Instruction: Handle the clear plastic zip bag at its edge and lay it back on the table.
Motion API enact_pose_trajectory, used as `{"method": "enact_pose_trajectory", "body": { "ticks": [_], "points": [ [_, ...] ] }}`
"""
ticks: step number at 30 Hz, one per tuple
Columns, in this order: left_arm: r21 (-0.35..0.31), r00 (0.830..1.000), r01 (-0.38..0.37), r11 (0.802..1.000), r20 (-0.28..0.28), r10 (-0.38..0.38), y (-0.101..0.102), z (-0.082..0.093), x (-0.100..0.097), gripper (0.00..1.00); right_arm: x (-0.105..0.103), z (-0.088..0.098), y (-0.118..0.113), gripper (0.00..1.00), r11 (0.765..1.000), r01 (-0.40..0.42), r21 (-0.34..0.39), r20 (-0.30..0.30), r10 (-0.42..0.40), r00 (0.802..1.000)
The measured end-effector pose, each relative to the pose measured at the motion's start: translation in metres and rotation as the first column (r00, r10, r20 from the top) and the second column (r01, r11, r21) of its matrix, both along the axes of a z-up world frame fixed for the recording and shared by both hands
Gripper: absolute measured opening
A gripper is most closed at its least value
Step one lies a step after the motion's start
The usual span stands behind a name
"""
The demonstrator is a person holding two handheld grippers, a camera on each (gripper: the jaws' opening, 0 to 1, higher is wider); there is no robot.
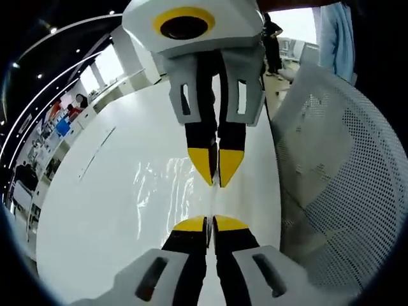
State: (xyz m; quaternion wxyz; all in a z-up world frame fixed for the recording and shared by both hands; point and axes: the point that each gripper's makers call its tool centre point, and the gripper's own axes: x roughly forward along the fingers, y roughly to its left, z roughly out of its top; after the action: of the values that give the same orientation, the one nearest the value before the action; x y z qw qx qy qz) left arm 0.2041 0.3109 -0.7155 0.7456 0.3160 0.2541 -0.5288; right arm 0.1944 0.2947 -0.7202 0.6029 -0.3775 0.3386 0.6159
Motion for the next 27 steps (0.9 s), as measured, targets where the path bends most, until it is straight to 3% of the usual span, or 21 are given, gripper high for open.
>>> {"method": "enact_pose_trajectory", "body": {
  "ticks": [27],
  "points": [
    [0.030, 1.000, 0.003, 1.000, 0.003, -0.003, 0.0038, -0.0008, 0.0040, 0.00, 0.0081, 0.0039, 0.0025, 0.00, 0.999, -0.029, 0.014, 0.020, 0.029, 0.999]
  ]
}}
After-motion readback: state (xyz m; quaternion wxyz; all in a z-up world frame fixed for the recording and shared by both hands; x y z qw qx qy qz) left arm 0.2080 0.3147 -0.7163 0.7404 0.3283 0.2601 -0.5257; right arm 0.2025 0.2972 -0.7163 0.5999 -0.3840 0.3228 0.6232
